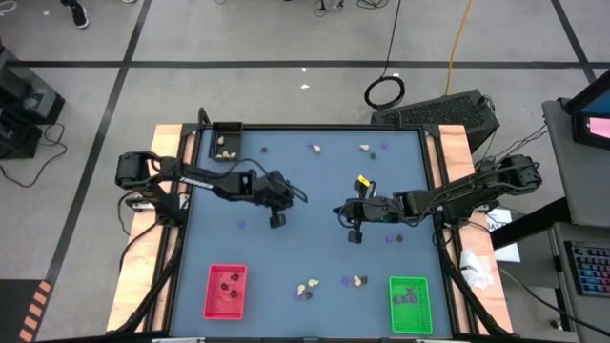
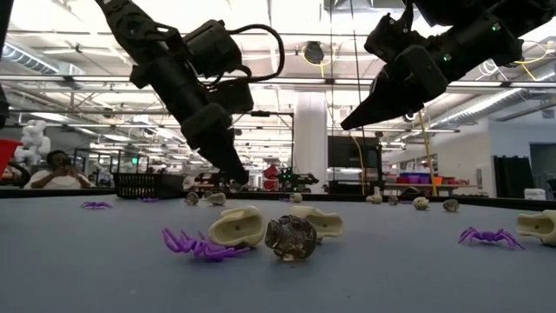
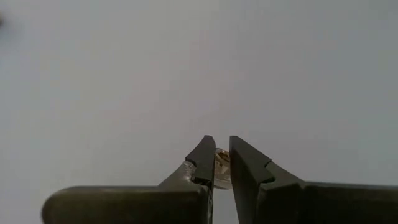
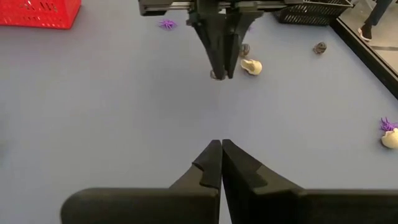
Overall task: Sort Halloween decoration
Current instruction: Put the black skull toy into the red bin
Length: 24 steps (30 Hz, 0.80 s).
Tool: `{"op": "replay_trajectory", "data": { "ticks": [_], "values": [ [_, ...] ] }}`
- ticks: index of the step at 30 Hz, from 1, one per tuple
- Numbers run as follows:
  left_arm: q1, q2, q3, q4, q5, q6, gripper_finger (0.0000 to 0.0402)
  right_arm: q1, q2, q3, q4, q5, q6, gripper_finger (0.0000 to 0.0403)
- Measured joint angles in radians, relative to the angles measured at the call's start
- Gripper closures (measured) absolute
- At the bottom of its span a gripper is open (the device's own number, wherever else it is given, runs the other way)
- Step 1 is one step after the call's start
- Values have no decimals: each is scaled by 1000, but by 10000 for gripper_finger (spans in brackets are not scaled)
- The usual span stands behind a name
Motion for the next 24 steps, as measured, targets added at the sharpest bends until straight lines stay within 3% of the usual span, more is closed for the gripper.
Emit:
{"op": "replay_trajectory", "data": {
  "ticks": [24],
  "values": [
    [-43,80,4,14,4,-38,370,0,0,0,-2,-5,2,403]
  ]
}}
